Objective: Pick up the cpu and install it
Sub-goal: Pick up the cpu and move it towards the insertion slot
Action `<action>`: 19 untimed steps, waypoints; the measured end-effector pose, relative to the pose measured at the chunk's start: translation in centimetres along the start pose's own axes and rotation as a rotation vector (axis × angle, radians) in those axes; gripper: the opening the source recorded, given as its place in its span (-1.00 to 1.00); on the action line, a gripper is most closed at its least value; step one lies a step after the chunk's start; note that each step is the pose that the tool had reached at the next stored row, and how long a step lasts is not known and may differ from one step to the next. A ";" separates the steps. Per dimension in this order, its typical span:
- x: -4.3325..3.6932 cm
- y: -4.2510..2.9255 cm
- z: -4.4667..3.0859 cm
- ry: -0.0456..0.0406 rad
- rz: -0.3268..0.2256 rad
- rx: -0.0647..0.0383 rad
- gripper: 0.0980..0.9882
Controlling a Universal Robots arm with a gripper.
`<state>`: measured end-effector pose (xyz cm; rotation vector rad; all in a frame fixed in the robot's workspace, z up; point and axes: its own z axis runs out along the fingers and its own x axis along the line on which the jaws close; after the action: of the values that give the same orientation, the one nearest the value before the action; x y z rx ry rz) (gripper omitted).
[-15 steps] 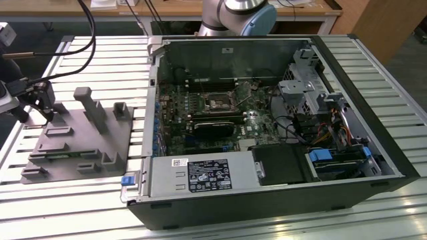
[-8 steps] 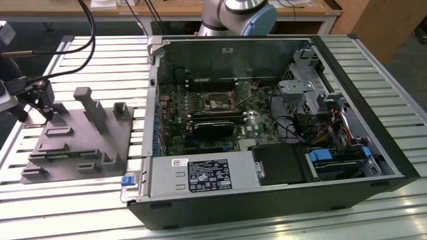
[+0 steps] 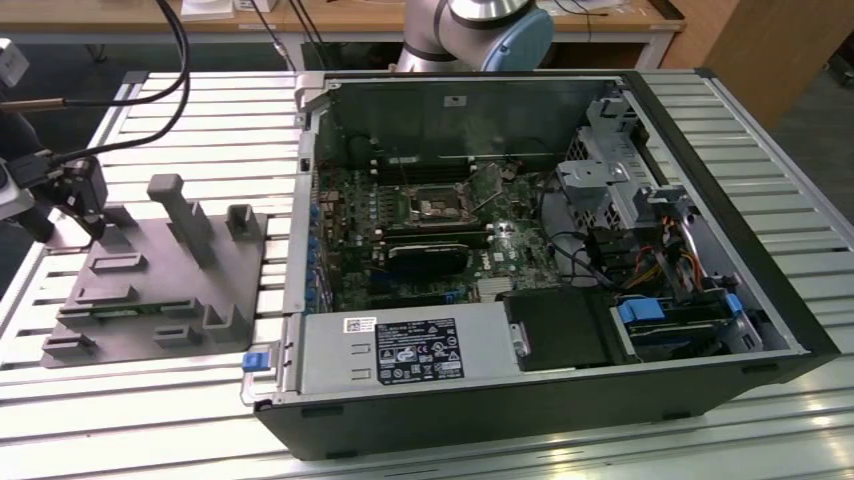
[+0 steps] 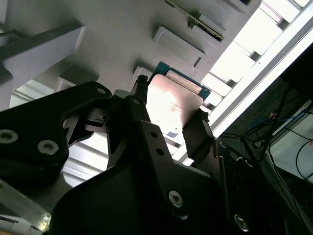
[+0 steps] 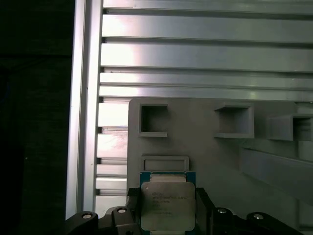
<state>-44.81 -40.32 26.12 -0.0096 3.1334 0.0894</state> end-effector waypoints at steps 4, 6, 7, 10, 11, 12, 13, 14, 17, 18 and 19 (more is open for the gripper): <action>0.00 0.01 -0.16 0.0000 0.000 0.000 -0.01; 0.00 0.01 -0.23 0.0000 0.000 0.000 -0.01; 0.00 0.02 -0.27 0.0000 0.000 0.000 -0.01; 0.00 0.02 -0.35 -0.0001 0.000 0.000 -0.01; 0.00 0.02 -0.38 0.0000 0.000 0.000 -0.01; 0.00 0.02 -0.41 0.0000 0.000 0.000 -0.01; 0.00 0.03 -0.42 0.0000 0.000 0.000 -0.01; 0.00 0.03 -0.45 0.0000 0.000 0.000 -0.01; 0.00 0.03 -0.55 0.0001 0.000 0.000 -0.01; 0.00 0.03 -0.58 0.0001 0.000 0.000 -0.01; 0.00 0.04 -0.63 0.0001 0.000 0.000 -0.01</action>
<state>-44.81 -40.32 26.75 -0.0095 3.1335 0.0892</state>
